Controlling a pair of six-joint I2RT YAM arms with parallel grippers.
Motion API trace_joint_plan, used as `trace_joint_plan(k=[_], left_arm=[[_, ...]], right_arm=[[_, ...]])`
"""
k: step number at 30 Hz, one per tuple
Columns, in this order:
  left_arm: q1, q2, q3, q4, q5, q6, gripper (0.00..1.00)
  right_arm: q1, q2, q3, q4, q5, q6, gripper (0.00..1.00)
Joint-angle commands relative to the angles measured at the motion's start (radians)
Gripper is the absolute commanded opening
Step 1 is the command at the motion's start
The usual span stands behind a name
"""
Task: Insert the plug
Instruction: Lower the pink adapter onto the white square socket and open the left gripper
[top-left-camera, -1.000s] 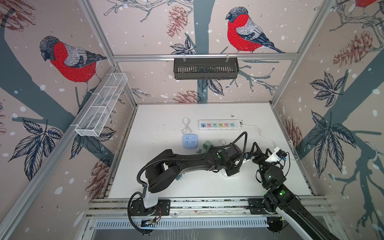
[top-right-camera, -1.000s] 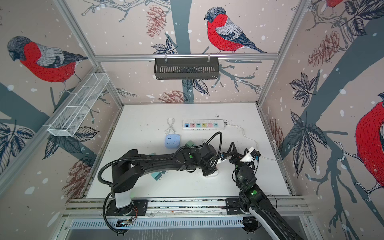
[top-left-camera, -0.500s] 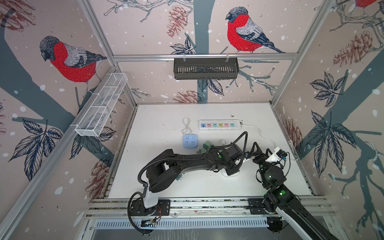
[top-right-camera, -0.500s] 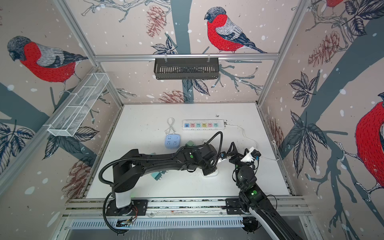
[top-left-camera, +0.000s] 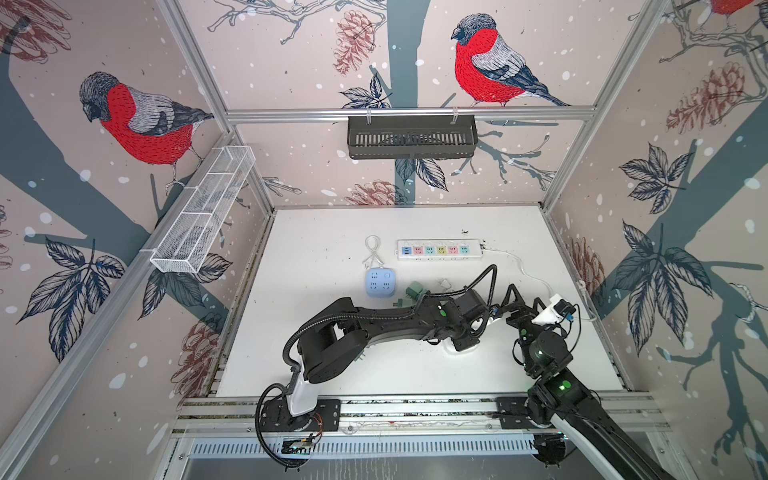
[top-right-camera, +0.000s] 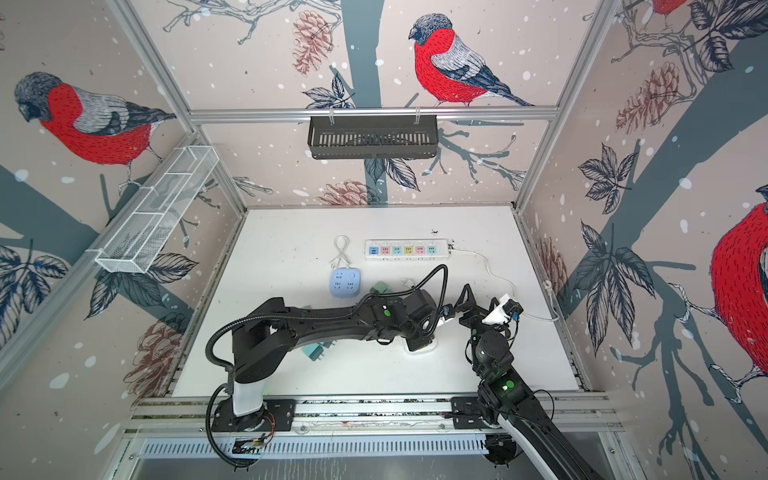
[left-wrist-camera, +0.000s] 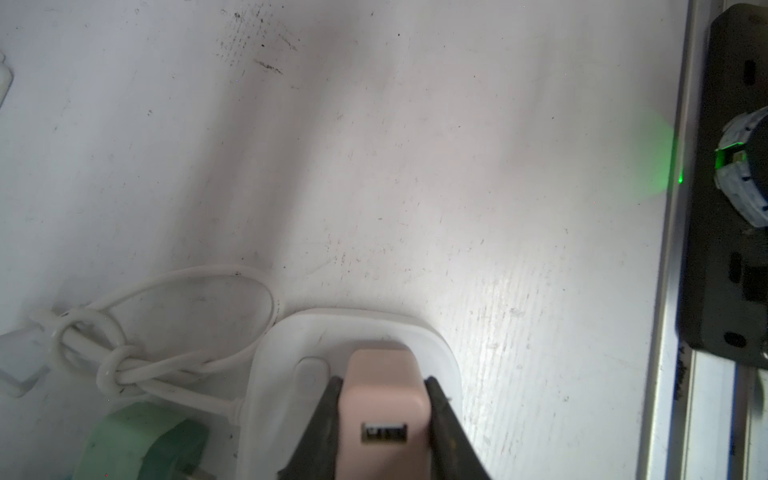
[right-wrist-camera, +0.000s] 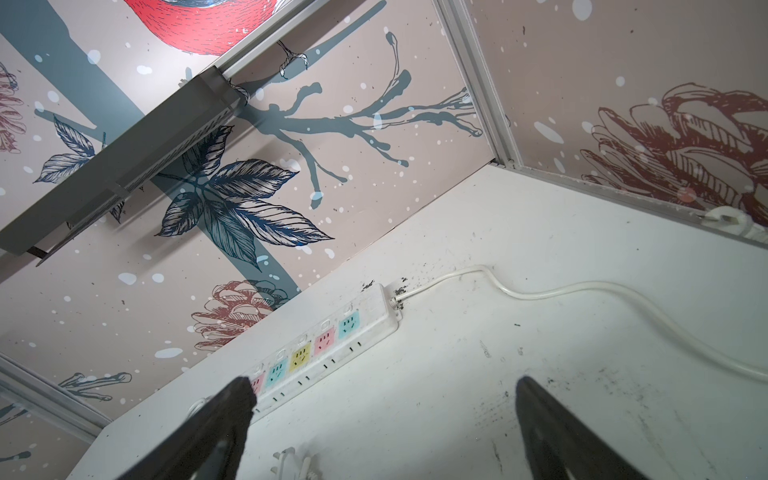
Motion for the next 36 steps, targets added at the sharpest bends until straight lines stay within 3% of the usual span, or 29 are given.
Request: trace_joint_plan(k=[1, 14, 15, 16, 17, 28, 32, 34, 36], left_arm=[[0.000, 0.001, -0.030, -0.076, -0.016, 0.028, 0.00], [0.000, 0.001, -0.074, -0.041, 0.006, 0.036, 0.00], [0.000, -0.012, -0.079, -0.030, -0.003, 0.030, 0.05], [0.000, -0.025, -0.080, -0.022, -0.016, 0.022, 0.78], [0.000, -0.039, -0.078, -0.021, -0.019, 0.016, 0.99], [0.012, -0.372, -0.088, 0.025, -0.095, -0.014, 0.99], [0.043, -0.575, -0.269, 0.176, -0.227, -0.104, 0.99], [0.081, -0.687, -0.410, 0.264, -0.328, -0.212, 0.99], [0.155, -0.781, -0.532, 0.322, -0.300, -0.291, 0.99]], right_arm=[[0.000, -0.001, -0.054, 0.010, -0.022, 0.010, 0.98], [-0.006, -0.003, -0.056, 0.010, -0.025, 0.013, 0.98], [-0.006, -0.002, -0.056, 0.010, -0.026, 0.013, 0.98], [-0.005, -0.002, -0.056, 0.009, -0.026, 0.014, 0.98], [-0.005, -0.002, -0.056, 0.009, -0.026, 0.013, 0.98], [-0.008, -0.005, -0.028, -0.030, -0.081, 0.011, 0.98], [-0.009, 0.002, -0.003, -0.040, -0.149, 0.003, 0.99], [-0.009, 0.019, 0.047, -0.096, -0.194, 0.008, 0.99], [-0.007, 0.047, 0.117, -0.170, -0.247, 0.013, 0.99]])
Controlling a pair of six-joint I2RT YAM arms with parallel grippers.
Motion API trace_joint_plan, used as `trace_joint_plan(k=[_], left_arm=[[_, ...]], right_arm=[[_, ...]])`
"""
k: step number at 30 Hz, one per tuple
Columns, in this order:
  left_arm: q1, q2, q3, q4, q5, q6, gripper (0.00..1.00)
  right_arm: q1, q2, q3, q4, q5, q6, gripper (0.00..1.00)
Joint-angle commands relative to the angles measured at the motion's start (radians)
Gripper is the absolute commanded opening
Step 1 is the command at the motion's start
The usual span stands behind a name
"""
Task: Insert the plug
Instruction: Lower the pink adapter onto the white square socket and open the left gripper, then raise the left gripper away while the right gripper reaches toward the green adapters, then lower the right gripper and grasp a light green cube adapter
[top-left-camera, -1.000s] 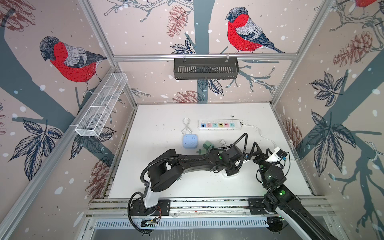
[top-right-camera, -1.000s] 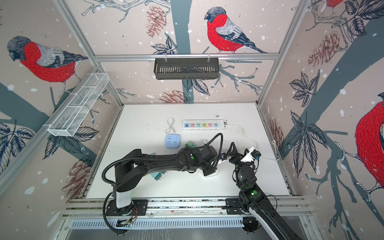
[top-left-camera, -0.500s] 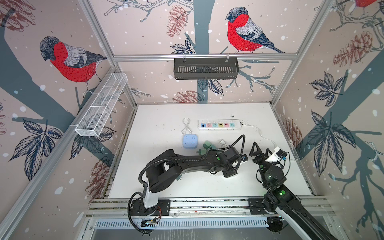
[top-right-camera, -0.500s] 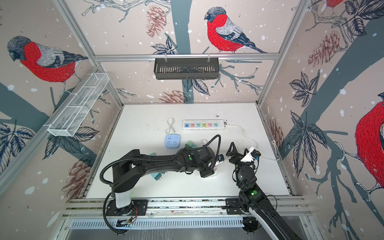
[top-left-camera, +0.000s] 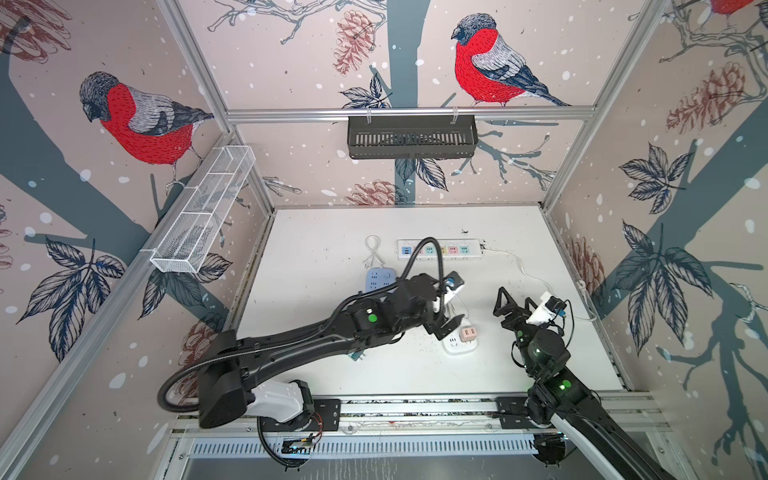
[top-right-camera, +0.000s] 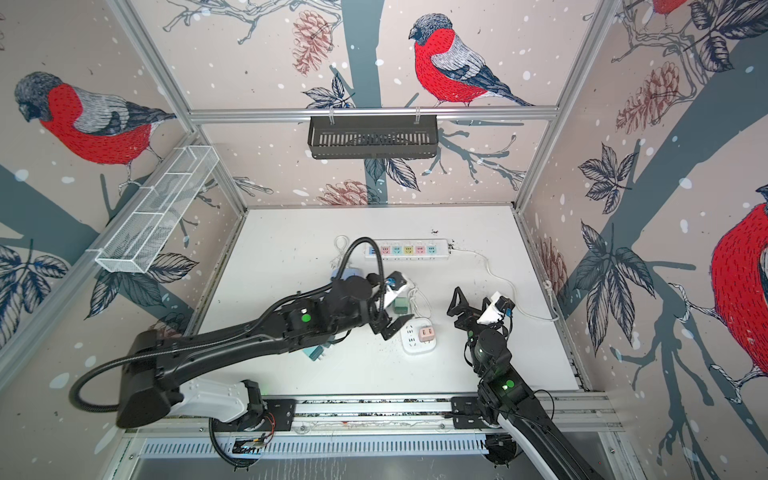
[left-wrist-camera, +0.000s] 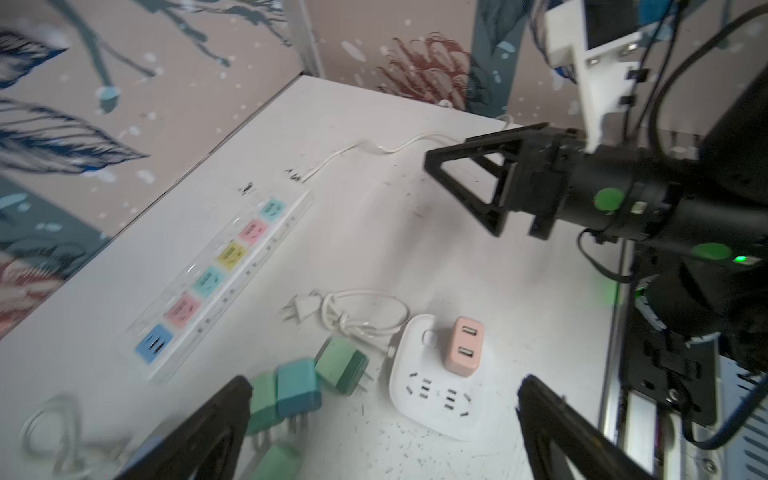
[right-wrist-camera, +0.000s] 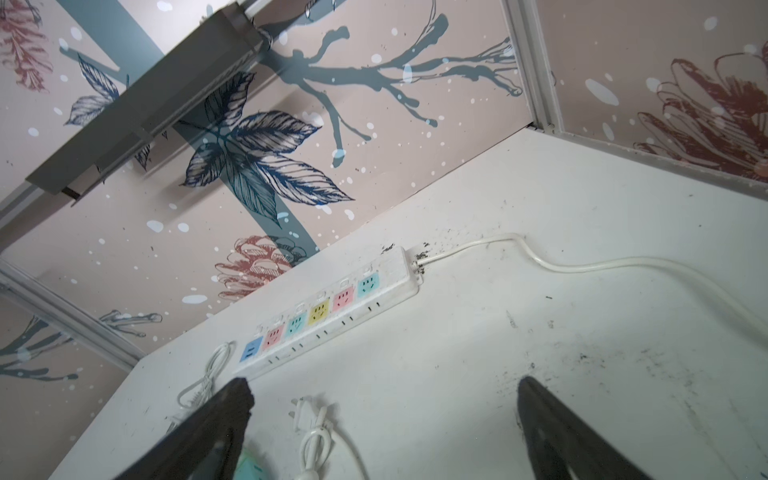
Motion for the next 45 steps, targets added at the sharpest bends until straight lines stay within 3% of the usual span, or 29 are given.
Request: trace_joint_plan(k=[1, 6, 9, 13, 18, 21, 26, 34, 40, 45], left_arm=[[0.095, -0.122, -0.158, 0.153, -0.061, -0.180, 0.99], [0.247, -0.322, -0.435, 0.314, -0.049, -0.222, 0.99], [0.303, -0.377, -0.597, 0.464, -0.248, -0.237, 0.99], [0.348, -0.356, -0.725, 0.587, -0.509, -0.232, 0.99], [0.404, -0.258, -0.708, 0.583, -0.572, -0.303, 0.98], [0.410, -0.193, -0.665, 0.538, -0.583, -0.331, 0.99], [0.418, -0.131, -0.617, 0.476, -0.581, -0.365, 0.99], [0.479, -0.237, -0.675, 0.480, -0.516, -0.416, 0.99], [0.567, -0.326, -0.722, 0.488, -0.411, -0.449, 0.98], [0.609, -0.346, -0.732, 0.483, -0.371, -0.464, 0.98]], right_arm=[[0.001, 0.039, 0.097, -0.099, -0.121, 0.019, 0.97], [0.029, 0.119, 0.194, -0.220, -0.233, 0.052, 0.89], [0.081, 0.162, 0.195, -0.216, -0.230, 0.076, 0.87], [0.243, 0.272, 0.225, -0.170, -0.119, 0.108, 0.84], [0.458, 0.485, 0.307, -0.177, 0.106, 0.120, 0.84], [0.490, 0.593, 0.356, -0.151, 0.106, 0.110, 0.82], [0.504, 0.756, 0.464, -0.168, -0.005, 0.077, 0.77], [0.529, 1.031, 0.609, -0.265, -0.002, 0.103, 0.74], [0.618, 1.206, 0.764, -0.229, -0.013, 0.065, 0.71], [0.623, 1.369, 0.884, -0.196, -0.012, 0.065, 0.67]])
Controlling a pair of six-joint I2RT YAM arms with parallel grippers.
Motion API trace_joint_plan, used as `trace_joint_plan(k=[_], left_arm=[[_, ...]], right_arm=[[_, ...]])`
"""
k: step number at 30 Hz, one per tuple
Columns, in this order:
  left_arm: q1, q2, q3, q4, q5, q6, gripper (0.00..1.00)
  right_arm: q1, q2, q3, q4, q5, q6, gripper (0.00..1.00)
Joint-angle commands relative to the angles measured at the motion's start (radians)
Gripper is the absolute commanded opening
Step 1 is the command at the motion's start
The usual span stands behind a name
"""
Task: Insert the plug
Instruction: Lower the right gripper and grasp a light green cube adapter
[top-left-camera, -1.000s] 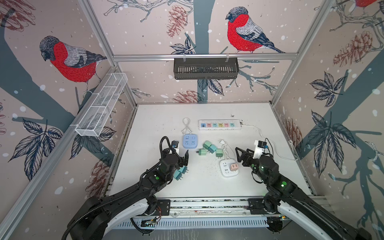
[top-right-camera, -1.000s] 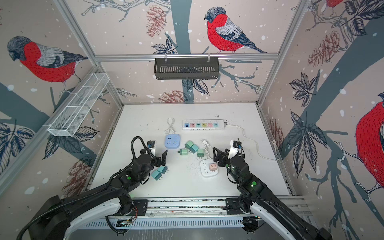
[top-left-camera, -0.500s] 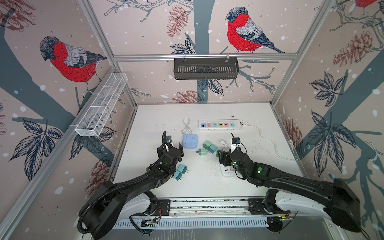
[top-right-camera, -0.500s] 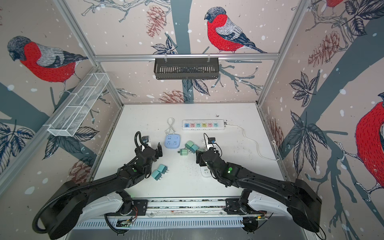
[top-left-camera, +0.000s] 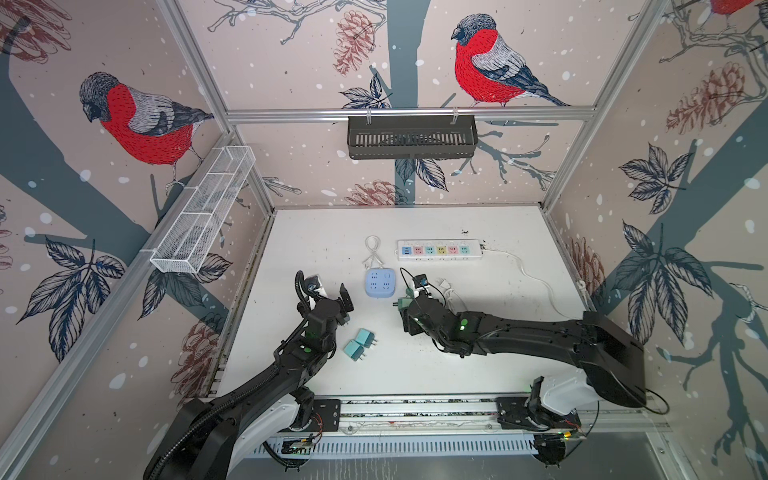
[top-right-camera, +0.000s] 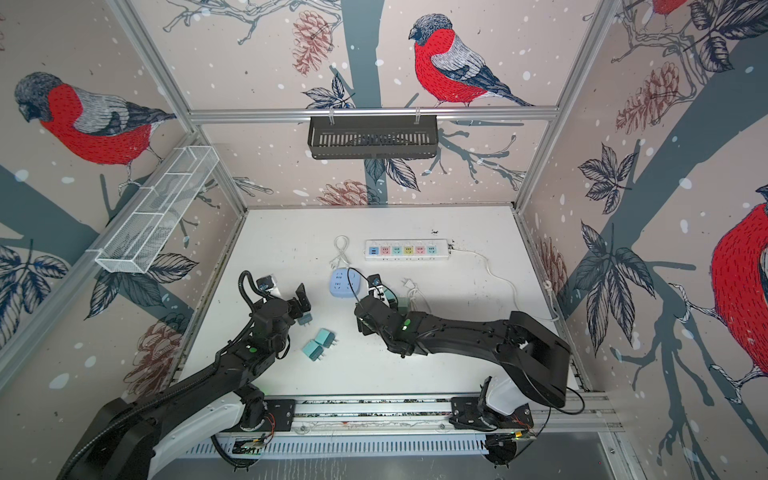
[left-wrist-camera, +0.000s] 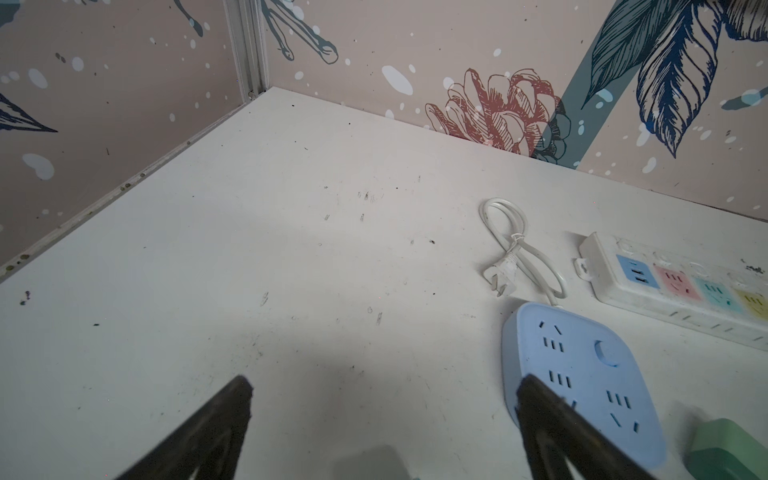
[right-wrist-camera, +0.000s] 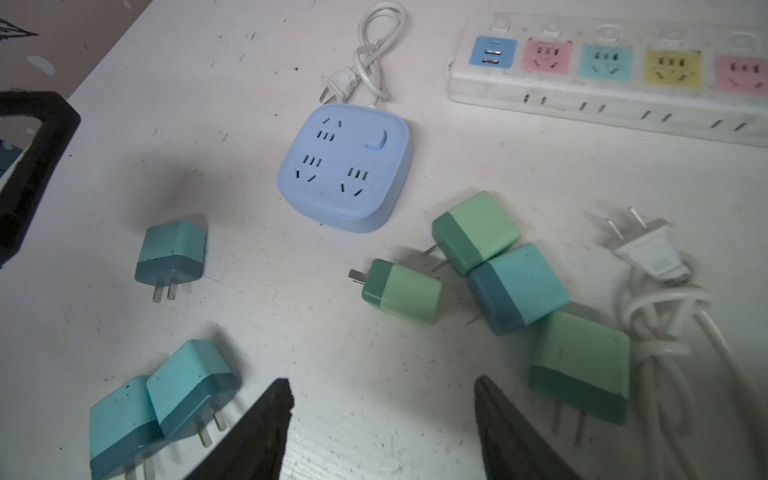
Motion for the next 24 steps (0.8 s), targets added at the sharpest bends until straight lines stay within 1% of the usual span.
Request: trace_joint_plan(k=[1, 3, 4, 6, 7, 9, 13, 16, 21, 24], left_arm=[[0.012, -0.010, -0.005, 0.007, 0.037, -0.032, 0.99], [0.015, -0.017, -0.009, 0.007, 0.034, -0.035, 0.98], [0.018, -0.022, -0.010, 0.006, 0.032, -0.038, 0.98], [0.022, -0.027, -0.014, 0.008, 0.031, -0.040, 0.99], [0.024, -0.028, -0.015, 0.008, 0.030, -0.043, 0.98], [0.026, -0.028, -0.015, 0.006, 0.029, -0.044, 0.98], [0.030, -0.036, -0.017, 0.005, 0.025, -0.045, 0.98], [0.031, -0.045, -0.023, 0.008, 0.025, -0.047, 0.98], [0.032, -0.035, -0.020, 0.010, 0.027, -0.045, 0.98], [0.032, -0.026, -0.017, 0.008, 0.031, -0.044, 0.98]], right_arm=[[-0.001, 0.098, 0.098, 0.000, 0.043, -0.005, 0.61], [-0.013, 0.171, 0.182, -0.043, 0.082, 0.002, 0.50], [-0.020, 0.206, 0.221, -0.059, 0.095, 0.000, 0.47], [-0.032, 0.258, 0.280, -0.086, 0.125, -0.003, 0.43], [-0.036, 0.279, 0.307, -0.091, 0.137, -0.008, 0.43], [-0.052, 0.328, 0.359, -0.103, 0.130, -0.021, 0.41], [-0.080, 0.435, 0.461, -0.154, 0.101, -0.037, 0.31], [-0.090, 0.478, 0.493, -0.171, 0.085, -0.042, 0.27], [-0.090, 0.488, 0.480, -0.160, 0.041, -0.044, 0.26], [-0.078, 0.485, 0.466, -0.160, 0.038, -0.045, 0.26]])
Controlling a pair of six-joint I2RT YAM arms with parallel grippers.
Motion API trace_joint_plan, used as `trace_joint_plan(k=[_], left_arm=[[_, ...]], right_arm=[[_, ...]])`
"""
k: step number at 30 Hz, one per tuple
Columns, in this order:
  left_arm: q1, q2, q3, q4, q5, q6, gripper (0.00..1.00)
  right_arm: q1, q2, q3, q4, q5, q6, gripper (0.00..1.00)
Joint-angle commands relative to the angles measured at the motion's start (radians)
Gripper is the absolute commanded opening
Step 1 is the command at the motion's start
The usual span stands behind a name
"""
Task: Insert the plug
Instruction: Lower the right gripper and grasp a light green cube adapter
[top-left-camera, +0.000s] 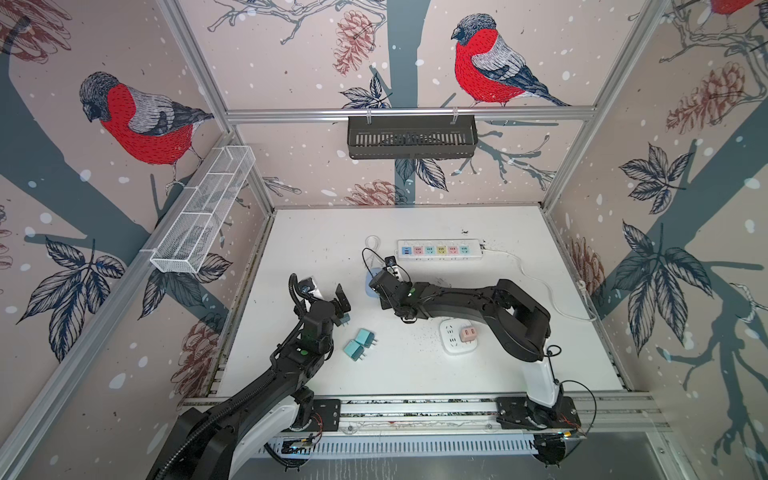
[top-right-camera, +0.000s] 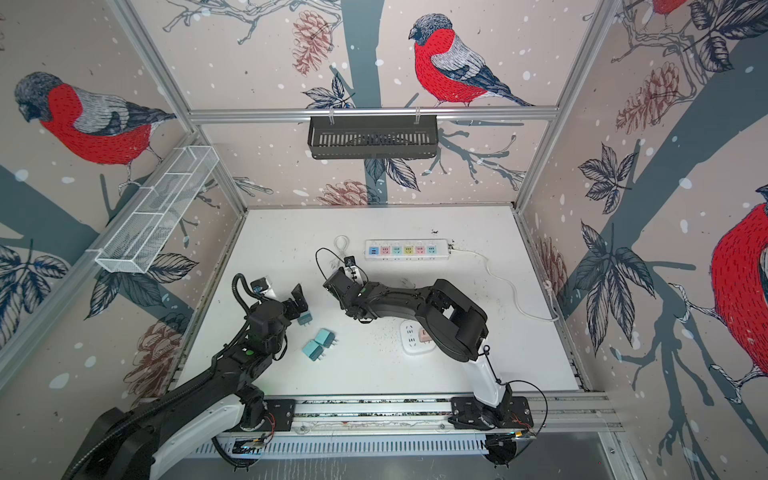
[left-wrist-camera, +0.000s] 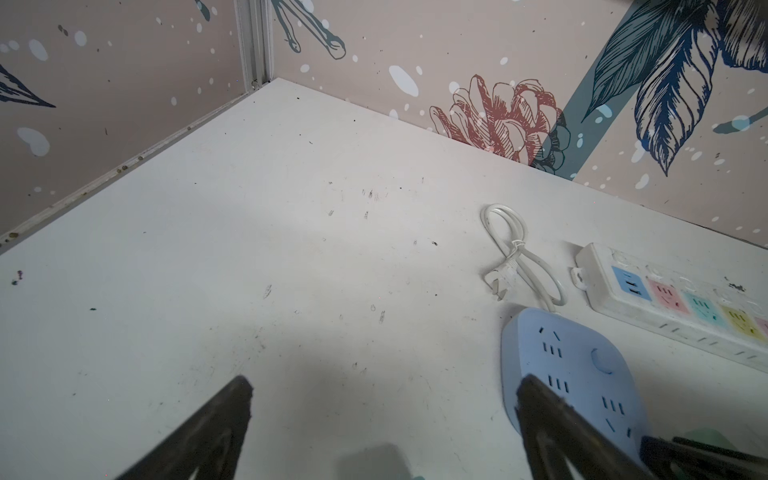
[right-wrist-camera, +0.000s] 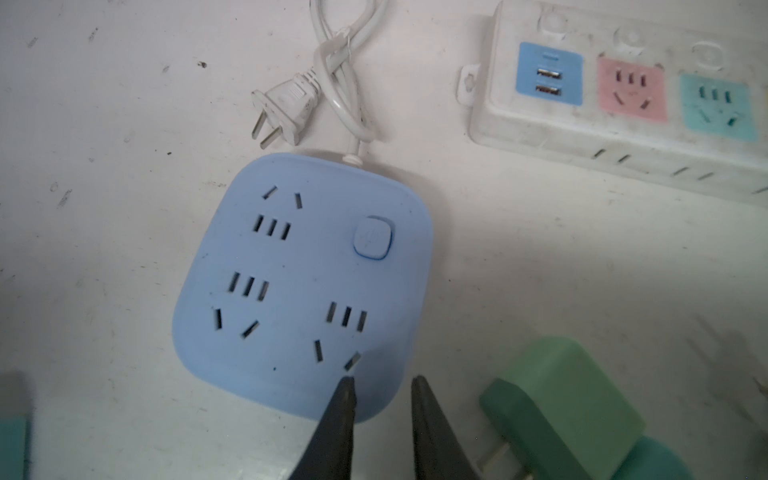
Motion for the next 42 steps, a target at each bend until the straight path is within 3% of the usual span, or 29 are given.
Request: trace_joint_plan(k=[1, 19, 30, 42], left_arm=[[0.002, 0.006, 0.007, 0.012, 0.000, -0.011, 0.99], [0.002, 0.008, 0.007, 0.015, 0.006, -0.011, 0.99], [0.002, 0.008, 0.006, 0.016, 0.012, -0.008, 0.98], [0.003, 0.019, 0.009, 0.020, 0.022, -0.002, 0.98]], right_arm=[[0.015, -0.002, -0.015, -0.009, -0.019, -0.009, 0.26], [0.112, -0.206, -0.255, 0.021, 0.040, 0.057, 0.28], [0.149, -0.407, -0.391, 0.058, 0.066, -0.039, 0.50], [0.078, -0.534, -0.571, 0.185, -0.122, -0.165, 0.59]])
